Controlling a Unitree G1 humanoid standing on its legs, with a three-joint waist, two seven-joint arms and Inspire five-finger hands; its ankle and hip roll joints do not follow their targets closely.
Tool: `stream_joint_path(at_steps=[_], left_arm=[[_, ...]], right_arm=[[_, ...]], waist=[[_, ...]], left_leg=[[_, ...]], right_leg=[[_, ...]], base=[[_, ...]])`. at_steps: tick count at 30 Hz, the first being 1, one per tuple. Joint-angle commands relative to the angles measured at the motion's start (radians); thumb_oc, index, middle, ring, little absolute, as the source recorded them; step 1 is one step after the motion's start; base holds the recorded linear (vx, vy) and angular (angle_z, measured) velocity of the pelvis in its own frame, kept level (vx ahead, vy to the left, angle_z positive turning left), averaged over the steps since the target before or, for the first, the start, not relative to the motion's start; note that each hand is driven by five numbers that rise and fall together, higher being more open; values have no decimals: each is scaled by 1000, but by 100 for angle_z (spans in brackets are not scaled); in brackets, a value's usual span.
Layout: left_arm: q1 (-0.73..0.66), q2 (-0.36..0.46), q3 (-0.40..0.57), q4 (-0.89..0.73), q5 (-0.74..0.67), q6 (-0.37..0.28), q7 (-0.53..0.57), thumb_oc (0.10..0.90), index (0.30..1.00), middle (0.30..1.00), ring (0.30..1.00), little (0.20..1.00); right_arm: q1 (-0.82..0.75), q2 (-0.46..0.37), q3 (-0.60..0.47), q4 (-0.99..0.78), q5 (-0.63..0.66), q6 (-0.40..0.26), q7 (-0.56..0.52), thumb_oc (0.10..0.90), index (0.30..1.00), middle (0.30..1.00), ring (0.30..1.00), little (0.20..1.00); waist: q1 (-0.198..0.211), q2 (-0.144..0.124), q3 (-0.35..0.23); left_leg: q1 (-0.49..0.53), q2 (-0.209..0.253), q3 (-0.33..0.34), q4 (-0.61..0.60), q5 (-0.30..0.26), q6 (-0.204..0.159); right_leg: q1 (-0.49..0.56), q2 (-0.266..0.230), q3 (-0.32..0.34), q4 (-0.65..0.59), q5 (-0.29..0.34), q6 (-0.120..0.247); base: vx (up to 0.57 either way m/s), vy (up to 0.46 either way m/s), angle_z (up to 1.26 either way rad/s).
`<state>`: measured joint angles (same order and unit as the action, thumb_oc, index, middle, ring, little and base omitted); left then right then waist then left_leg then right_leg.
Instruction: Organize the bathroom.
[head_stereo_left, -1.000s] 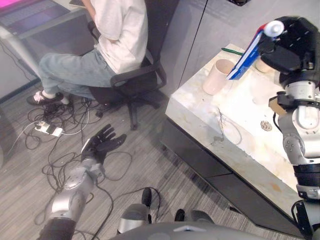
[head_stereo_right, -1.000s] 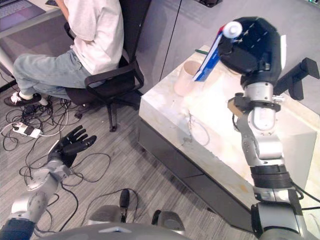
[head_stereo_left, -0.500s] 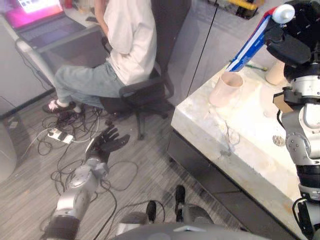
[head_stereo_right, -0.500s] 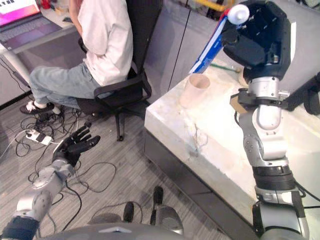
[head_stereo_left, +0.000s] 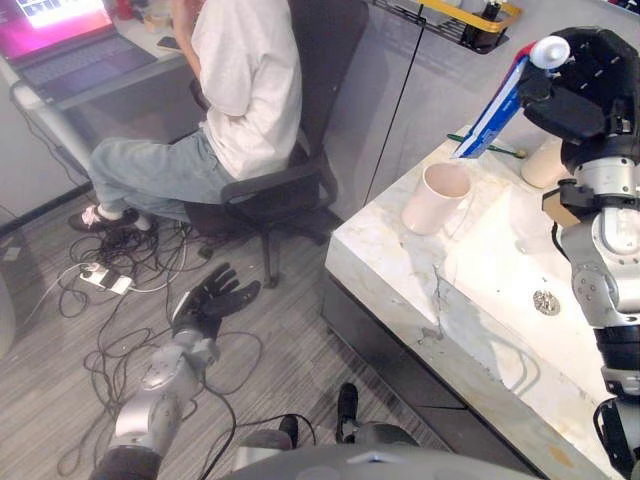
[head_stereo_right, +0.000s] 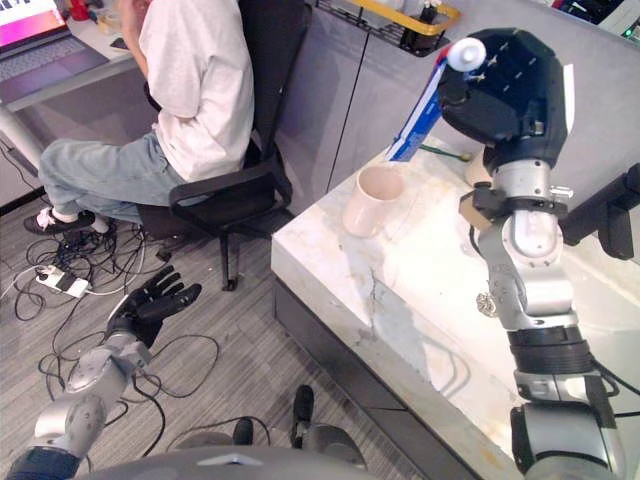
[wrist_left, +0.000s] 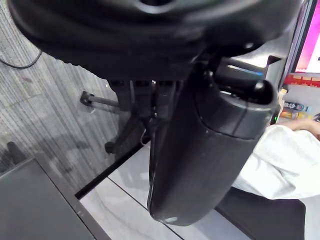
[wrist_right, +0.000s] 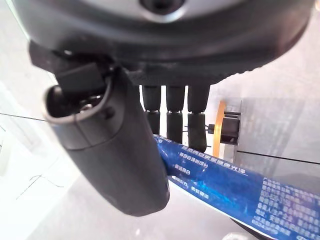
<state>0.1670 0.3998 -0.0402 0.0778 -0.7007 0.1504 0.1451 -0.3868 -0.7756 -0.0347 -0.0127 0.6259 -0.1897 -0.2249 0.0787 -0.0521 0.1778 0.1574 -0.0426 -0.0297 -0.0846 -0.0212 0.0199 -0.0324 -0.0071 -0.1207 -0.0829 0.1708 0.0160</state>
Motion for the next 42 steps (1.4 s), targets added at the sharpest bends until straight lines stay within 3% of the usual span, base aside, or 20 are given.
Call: stream_joint_path(at_steps=[1,23,24,25,35,38,42], left_arm=[[-18,29,1,-75,-18,-117,-7,800,900,900,900,900],[-6,27,0,-58,-12,-76,14,800,900,900,900,900],[-2,29,-1,-60,-13,-78,15,800,900,900,900,900],[-1,29,0,-58,-11,-79,14,800,900,900,900,900],[-2,29,0,-54,-15,-83,30,800,900,900,900,900],[-10,28,4,-52,-15,-80,31,800,900,900,900,900],[-16,24,2,-53,-14,-85,35,800,900,900,900,900]], right_arm=[[-132,-39,-40,-70,-26,-88,11,400,300,300,300,300],[-21,36,-13,-124,-37,6,68,400,300,300,300,300],[-14,38,-13,-129,-31,12,70,772,858,858,858,858],[-13,39,-14,-130,-31,12,69,800,900,900,900,900],[-1,38,-28,-143,6,42,50,800,900,900,900,900],[21,42,-36,-148,80,109,71,800,900,900,900,900],[39,56,-38,-141,157,134,91,800,900,900,900,900]], waist=[[7,-15,-102],[-4,-5,-76],[-4,-6,-74],[-3,-6,-73],[-10,-6,-74],[-17,-6,-75],[-22,-6,-75]], left_leg=[[-35,-24,39,-2,-4,0],[-41,-18,74,7,0,-1],[-40,-17,76,7,-1,-1],[-39,-18,76,7,-2,-1],[-38,-22,85,13,-4,0],[-36,-24,89,12,-4,1],[-34,-25,92,9,-4,2]], right_leg=[[108,15,-18,-4,-127,65],[121,16,-17,-4,-138,64],[123,16,-21,-4,-139,63],[124,16,-22,-4,-140,63],[131,17,-19,-4,-143,61],[131,15,-17,-4,-141,62],[130,13,-16,-4,-139,64]], base=[[0,0,0],[18,-2,-2],[0,0,0],[0,0,0],[-8,11,0],[-57,37,-1],[-77,39,-1]])
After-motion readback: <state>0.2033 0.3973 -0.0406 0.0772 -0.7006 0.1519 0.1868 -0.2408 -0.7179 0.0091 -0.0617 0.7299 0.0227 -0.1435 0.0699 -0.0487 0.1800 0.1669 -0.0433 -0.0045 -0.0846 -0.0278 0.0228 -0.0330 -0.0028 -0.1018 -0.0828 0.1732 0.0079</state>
